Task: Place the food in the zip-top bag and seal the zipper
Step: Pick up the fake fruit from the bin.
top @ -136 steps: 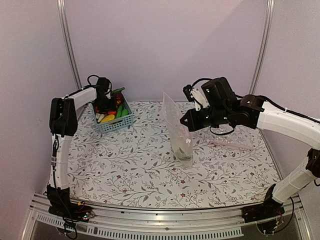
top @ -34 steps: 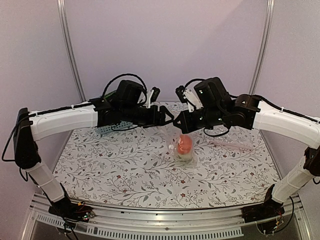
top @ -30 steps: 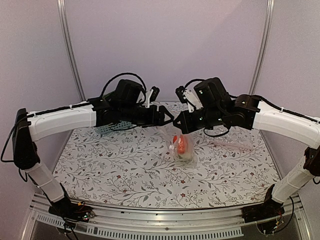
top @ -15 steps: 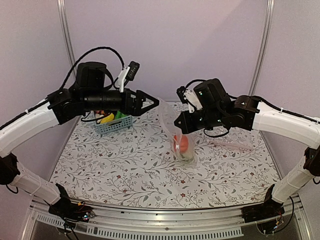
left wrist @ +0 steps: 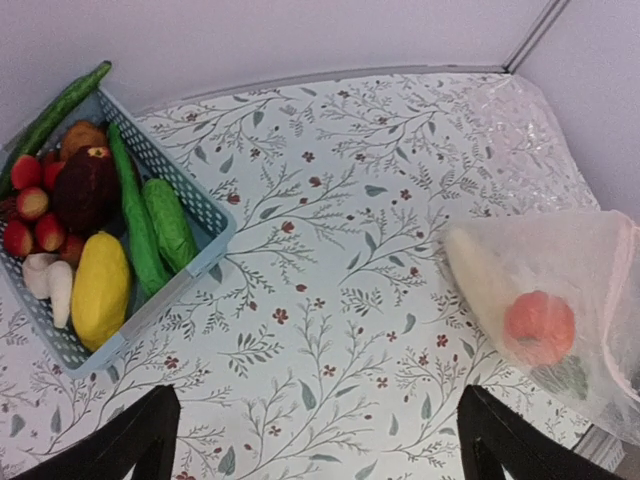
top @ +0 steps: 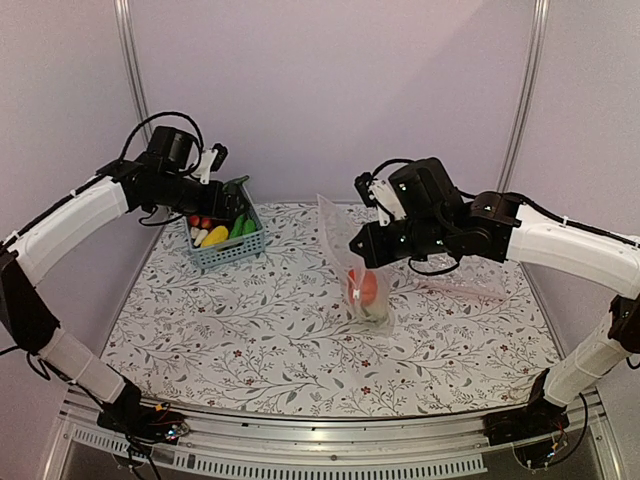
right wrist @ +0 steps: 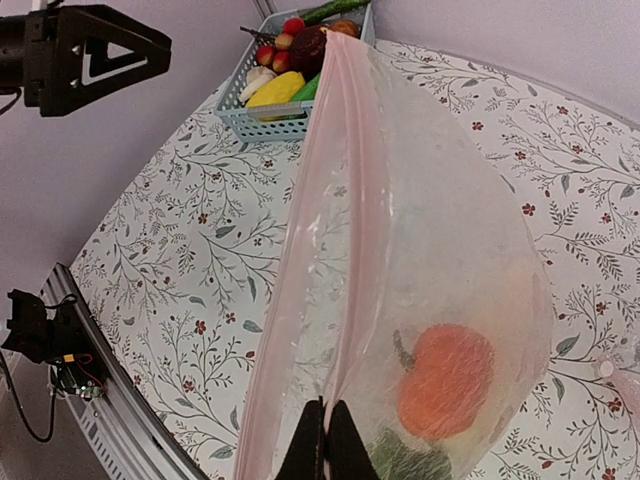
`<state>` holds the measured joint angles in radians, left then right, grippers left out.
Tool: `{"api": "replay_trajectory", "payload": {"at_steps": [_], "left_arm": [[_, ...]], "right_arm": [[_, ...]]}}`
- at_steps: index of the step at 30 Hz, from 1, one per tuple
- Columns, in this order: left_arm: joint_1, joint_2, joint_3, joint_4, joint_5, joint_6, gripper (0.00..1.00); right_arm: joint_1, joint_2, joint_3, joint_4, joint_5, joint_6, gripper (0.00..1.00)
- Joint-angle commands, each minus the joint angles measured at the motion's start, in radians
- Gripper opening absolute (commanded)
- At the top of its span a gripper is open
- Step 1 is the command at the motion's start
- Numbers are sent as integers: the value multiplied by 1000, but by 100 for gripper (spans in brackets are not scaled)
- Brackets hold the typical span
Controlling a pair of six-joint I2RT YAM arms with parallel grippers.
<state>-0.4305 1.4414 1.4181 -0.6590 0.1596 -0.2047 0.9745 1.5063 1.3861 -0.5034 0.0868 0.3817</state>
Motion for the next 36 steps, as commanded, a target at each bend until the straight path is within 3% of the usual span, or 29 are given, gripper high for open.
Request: {"api": "replay_trajectory", "payload": {"at_steps": [1,14,24,29,36], "left_arm": [[69,116,41,-51,-120,55,96],[218,471,277,-9,-151,87,76],[260,738,535,-18,-239,101,75],[267,848,649,-33,-265,120,83],[281,943,731,-36,-298,151,84]], "right_arm": [[4,-37,-18,9,24,2,0],[3,-61,-33,2,37,-7,0],[3,-58,-37,0,42,-5,0],[3,-58,-35,-11,53,-3,0],[3,-60,-33,-23,62,-1,0]]}}
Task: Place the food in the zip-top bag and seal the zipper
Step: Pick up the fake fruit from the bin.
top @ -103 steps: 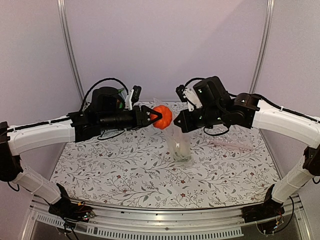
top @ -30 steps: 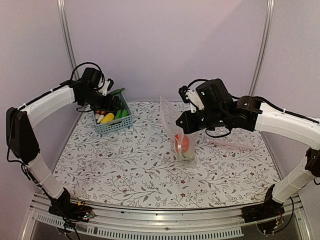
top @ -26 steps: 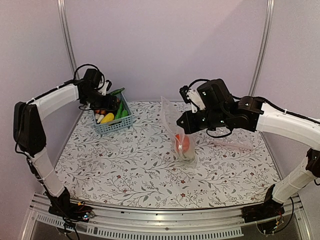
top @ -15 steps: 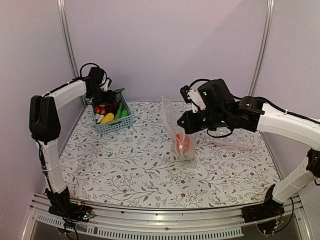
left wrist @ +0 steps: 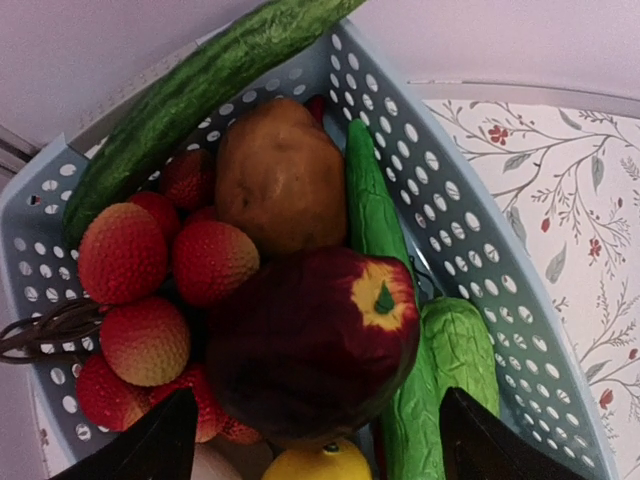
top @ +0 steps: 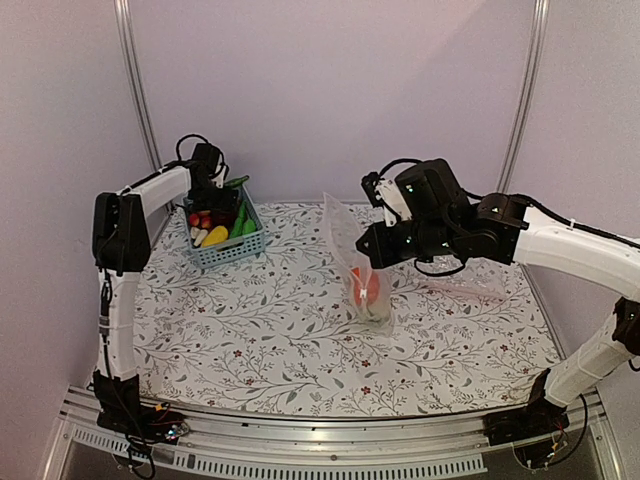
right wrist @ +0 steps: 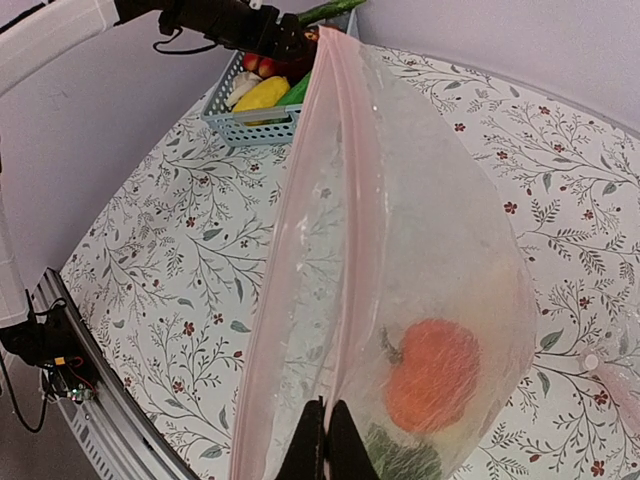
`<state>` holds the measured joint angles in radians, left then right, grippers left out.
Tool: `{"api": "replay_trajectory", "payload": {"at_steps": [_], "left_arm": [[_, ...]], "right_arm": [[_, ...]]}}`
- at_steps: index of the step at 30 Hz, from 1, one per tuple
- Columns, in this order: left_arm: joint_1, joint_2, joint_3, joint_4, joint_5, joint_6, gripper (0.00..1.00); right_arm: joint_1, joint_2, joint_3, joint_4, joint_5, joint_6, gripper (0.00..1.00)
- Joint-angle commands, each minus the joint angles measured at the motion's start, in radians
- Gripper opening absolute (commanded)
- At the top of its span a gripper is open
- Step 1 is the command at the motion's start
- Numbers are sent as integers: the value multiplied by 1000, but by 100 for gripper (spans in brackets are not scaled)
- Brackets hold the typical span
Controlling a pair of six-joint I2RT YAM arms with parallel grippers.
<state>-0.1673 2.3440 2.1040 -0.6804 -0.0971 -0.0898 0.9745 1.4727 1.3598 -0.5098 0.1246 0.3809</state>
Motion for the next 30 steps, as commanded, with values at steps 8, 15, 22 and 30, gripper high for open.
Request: {"api": "replay_trajectory", "payload": {"at_steps": [8,15,22,30], "left_arm": [[25,109,90,-25,-40,65,82],[28,129,96,-31,-41,83,76],[29,125,89,-31,-43,86,66],[29,43,17,14,-46,71,62]], "right_arm": [[3,-23,-5,-25,23,6,0],[3,-14,-1,-25,23,11,0],[4,-13,-1,-25,22,16,0],[3,-12,-1,-23,24,15,0]]}}
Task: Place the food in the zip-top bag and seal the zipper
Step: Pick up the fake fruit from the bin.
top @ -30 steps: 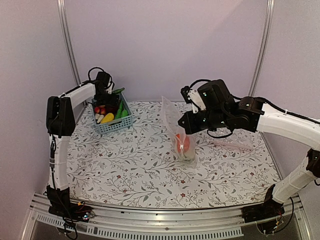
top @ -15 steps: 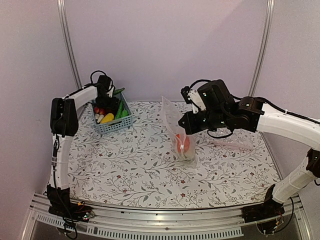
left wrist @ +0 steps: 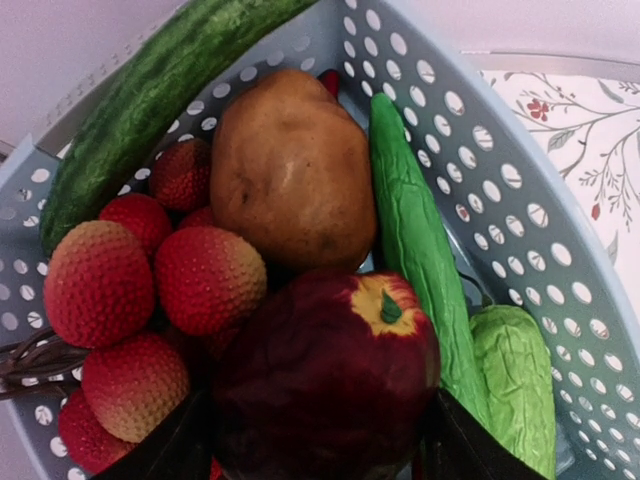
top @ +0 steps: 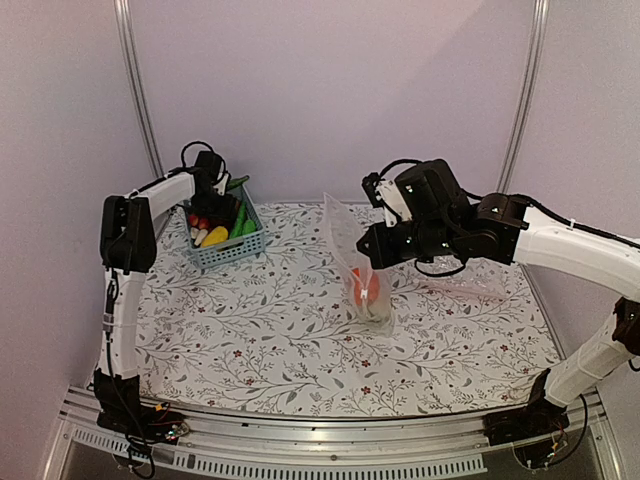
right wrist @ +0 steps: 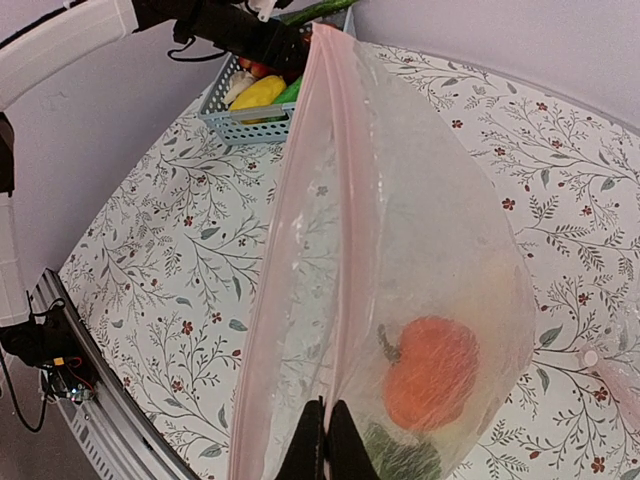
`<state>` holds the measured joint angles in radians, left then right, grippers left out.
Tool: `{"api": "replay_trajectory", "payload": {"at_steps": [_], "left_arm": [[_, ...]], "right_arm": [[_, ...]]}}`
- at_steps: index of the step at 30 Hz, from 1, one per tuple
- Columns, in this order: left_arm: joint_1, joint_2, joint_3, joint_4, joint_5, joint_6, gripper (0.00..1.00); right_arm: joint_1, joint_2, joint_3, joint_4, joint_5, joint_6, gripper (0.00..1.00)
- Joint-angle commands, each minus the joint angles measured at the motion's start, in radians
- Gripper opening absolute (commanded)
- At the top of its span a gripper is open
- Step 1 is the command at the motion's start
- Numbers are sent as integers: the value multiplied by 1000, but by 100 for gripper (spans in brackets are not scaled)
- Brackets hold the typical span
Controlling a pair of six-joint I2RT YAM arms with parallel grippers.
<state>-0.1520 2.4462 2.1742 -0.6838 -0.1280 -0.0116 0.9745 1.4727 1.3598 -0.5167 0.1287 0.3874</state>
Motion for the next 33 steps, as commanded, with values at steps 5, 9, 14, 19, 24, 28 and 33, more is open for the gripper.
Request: {"api": "replay_trajectory", "payload": {"at_steps": [5,9,14,19,24,28,33], "left_arm": [[14,-260,-278,195,-12,-85,61],[13,-413,-458,336,10,-158,60],[11,-561,-624,400,54,-213,60],[11,-736,-816,471,118,-288,60],[8,-916,-992,546,240,-388,59],[2,-1053,-1112,584,302,-461,59],[-53,-1200,-1237,661,417,-558,58]], "right_arm": [[3,-12,-2,-13,19,10,0],[3,-14,-3,-5,11,8,0],[3,-18,-8,-2,7,6,0],[4,-25,-12,0,5,9,0],[3,-24,-13,10,1,15,0],[4,-20,-13,15,-3,17,0],[4,-17,-9,19,-10,19,0]]}}
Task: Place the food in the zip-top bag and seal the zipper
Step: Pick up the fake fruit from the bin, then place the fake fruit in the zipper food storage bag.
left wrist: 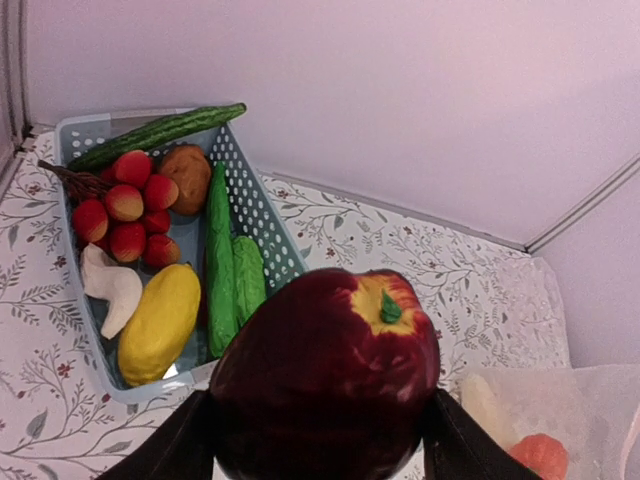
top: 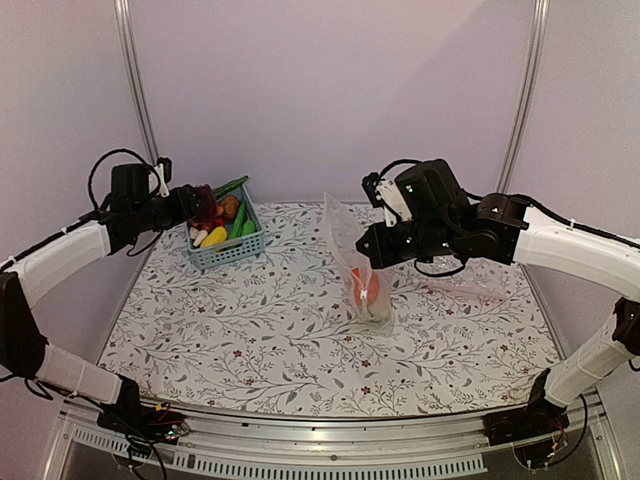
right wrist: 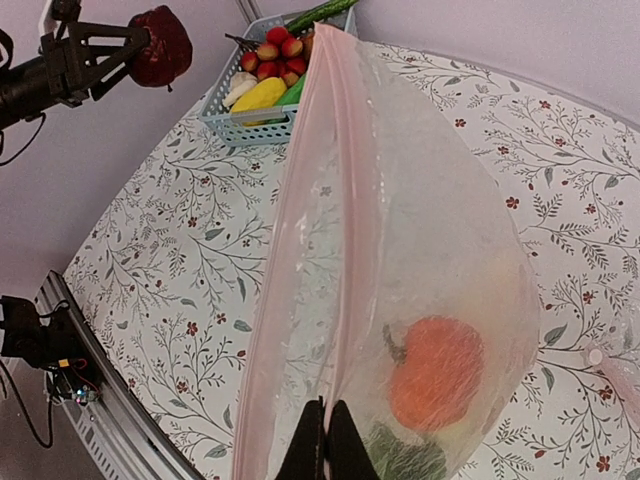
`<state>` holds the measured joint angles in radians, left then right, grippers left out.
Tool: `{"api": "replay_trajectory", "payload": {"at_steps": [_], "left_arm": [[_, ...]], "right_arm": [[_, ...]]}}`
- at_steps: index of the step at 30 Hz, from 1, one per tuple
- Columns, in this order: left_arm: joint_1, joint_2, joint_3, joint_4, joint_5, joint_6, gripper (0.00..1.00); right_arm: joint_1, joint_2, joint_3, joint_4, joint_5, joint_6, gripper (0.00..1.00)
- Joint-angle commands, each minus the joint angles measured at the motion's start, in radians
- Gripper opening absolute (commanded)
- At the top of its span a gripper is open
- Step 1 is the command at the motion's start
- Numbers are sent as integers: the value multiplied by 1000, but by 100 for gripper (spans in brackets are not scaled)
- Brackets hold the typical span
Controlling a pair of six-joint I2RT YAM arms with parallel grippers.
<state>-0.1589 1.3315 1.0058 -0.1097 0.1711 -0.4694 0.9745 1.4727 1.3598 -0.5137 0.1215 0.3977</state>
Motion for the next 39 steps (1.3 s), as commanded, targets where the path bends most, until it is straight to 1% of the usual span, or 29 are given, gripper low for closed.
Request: {"api": "replay_trajectory", "payload": {"at_steps": [1,5,6,9,13,19,23,29,33,39], "left_arm": [[-70,-115,-78,75,131,-111,58],[-203,-194,-141,92,154,-183,58],[-233,-209,-156,129,159,-204,58],[-311,-247,-195,165,157,-274,58],[-411,-279,-258,273,120,-372,58],[-559,-261,-245,331,55,-395,58],[-618,-209,-201,345,62,-390,58],[-680,-106,-127,424,55,-377,58],[-702,-14,-60,482,52,-355,57],[-708,107,6,482,60,-336,57]], "right_arm": [[3,-17,-7,16,-3,9,0],[3,-12,0,16,-3,7,0],[4,-10,3,17,-3,9,0],[3,-4,8,17,-7,7,0],[3,1,12,17,-8,12,0],[4,5,13,19,-10,16,0],[4,7,12,19,-14,18,0],[4,8,10,26,-20,26,0],[4,6,10,29,-29,28,0],[3,-4,9,30,-21,32,0]]}}
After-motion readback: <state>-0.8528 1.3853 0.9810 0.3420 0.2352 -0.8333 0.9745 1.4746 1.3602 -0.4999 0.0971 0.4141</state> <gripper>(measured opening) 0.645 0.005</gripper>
